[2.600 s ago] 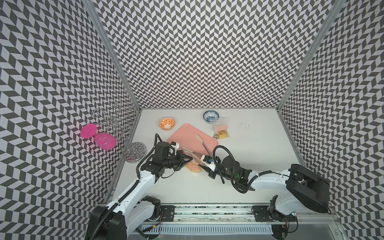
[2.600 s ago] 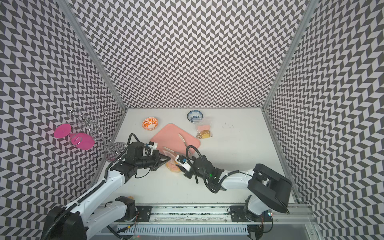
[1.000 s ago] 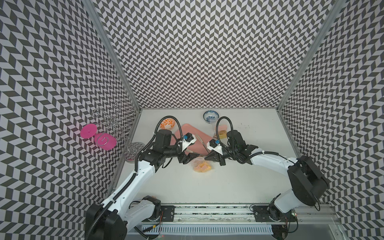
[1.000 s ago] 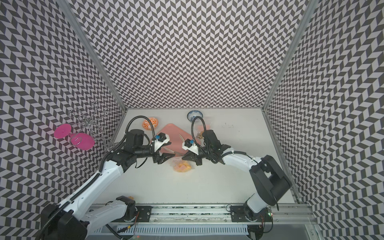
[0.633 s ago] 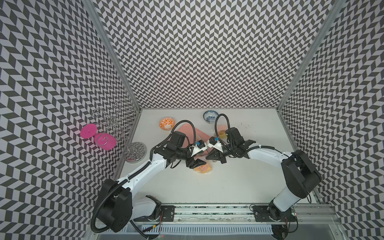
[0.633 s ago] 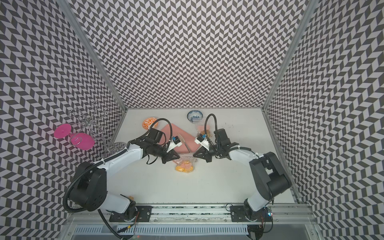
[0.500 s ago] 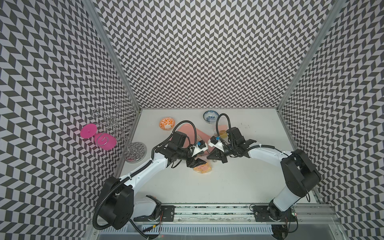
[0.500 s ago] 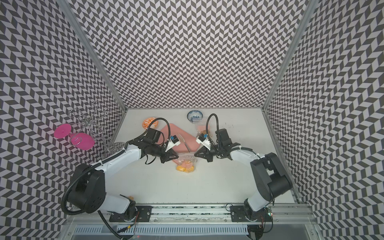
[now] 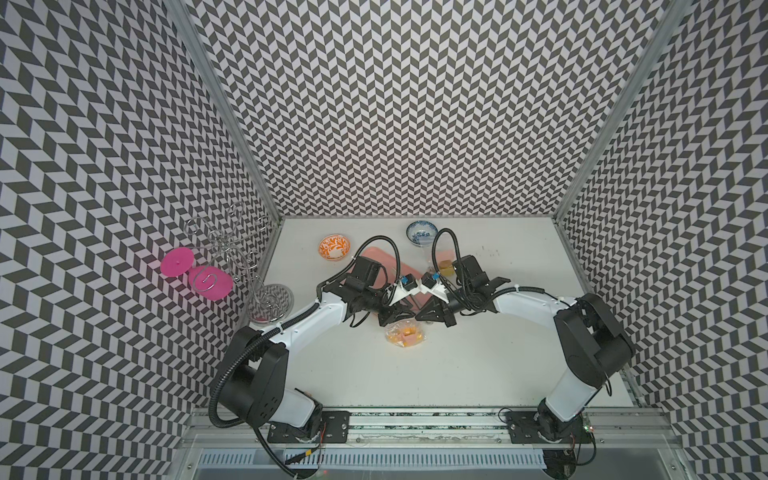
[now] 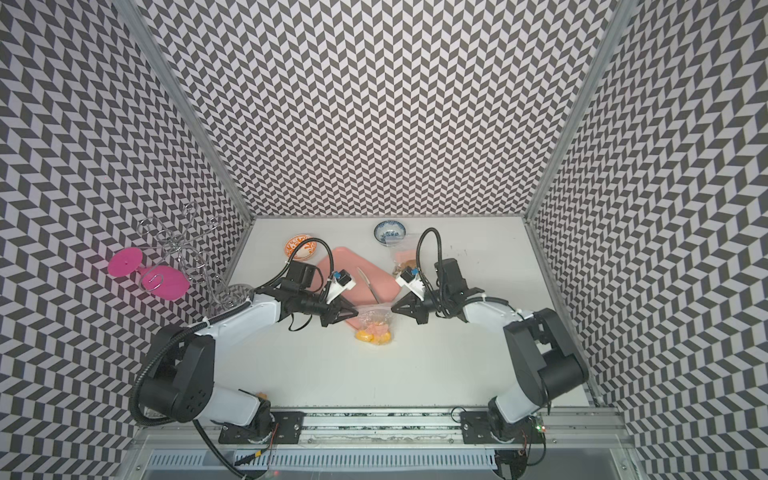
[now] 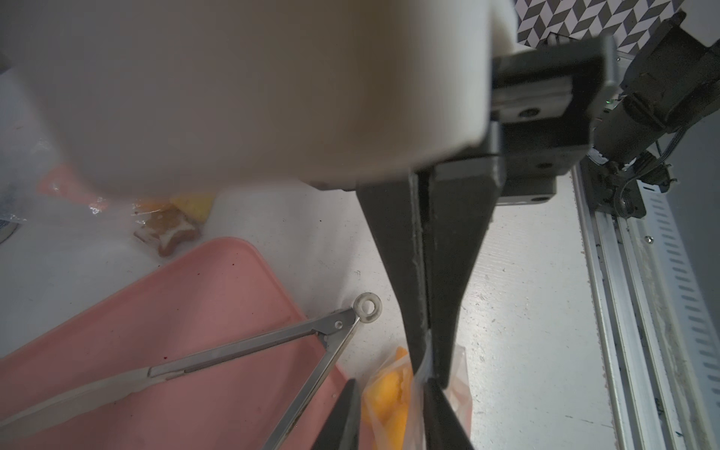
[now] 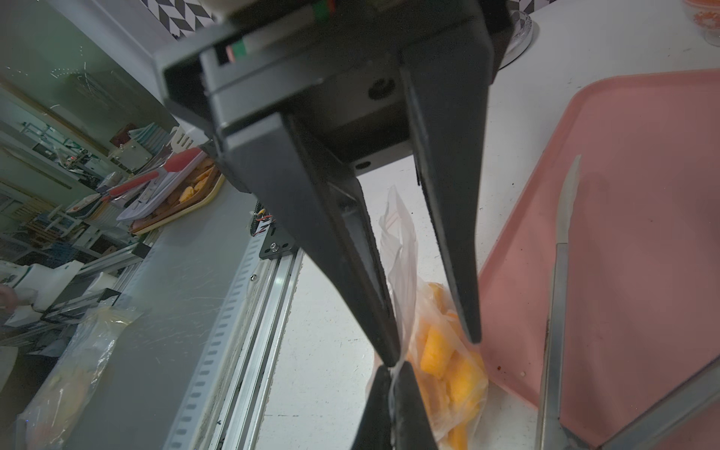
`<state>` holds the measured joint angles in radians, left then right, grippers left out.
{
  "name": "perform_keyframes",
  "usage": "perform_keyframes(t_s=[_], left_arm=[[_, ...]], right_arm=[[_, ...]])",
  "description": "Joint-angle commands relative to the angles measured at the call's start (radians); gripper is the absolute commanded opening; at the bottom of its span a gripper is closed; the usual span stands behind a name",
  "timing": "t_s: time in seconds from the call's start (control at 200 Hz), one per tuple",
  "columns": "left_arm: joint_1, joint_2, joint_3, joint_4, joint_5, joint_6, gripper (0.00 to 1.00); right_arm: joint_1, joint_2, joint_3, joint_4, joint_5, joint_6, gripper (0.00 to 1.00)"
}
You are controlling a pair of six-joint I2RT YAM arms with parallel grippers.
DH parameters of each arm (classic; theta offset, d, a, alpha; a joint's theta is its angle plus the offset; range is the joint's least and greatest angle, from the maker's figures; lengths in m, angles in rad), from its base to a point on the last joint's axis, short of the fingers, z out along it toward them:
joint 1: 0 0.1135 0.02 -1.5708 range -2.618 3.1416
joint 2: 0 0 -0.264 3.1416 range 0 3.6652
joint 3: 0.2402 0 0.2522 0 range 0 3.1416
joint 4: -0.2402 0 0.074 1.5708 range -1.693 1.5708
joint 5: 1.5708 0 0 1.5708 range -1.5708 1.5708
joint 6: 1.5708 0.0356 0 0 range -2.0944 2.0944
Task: Put the cookies into a resealable bag to prevent moisture
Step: Close the ziploc bag at the center of the board.
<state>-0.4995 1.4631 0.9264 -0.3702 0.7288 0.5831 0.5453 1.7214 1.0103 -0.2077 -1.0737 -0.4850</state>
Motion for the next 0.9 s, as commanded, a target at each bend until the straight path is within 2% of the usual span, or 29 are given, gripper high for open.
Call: perform_keyframes(t_s=[0.0,0.245,0.441,0.581,0.681,0.731,0.891], left_arm=[[-0.01,0.017,0.026,-0.054,0.038,0.015,0.3],[-0.024,0.048,0.035,-0.094,0.079,-0.009,0.29],[-0.024,0.082,0.072,-0.099,0.04,-0.038,0.19],[-0.022,0.076,0.064,-0.06,0.063,-0.074,0.1],[-0.021,0.065,0.057,-0.044,0.086,-0.086,0.07],[-0.022,0.067,0.056,-0.048,0.096,-0.082,0.0],[-0.015,0.077,0.064,-0.084,0.106,-0.074,0.0]], right_arm=[[-0.01,-0.014,-0.001,0.054,-0.029,0.015,0.0],[-0.028,-0.026,-0.021,0.096,-0.04,0.06,0.0],[-0.028,-0.029,-0.026,0.094,-0.054,0.059,0.0],[-0.028,-0.029,-0.028,0.088,-0.052,0.049,0.0],[-0.028,-0.029,-0.028,0.068,-0.035,0.03,0.0],[-0.028,-0.032,-0.029,0.068,-0.035,0.03,0.0],[-0.028,-0.041,-0.039,0.071,-0.016,0.027,0.0]])
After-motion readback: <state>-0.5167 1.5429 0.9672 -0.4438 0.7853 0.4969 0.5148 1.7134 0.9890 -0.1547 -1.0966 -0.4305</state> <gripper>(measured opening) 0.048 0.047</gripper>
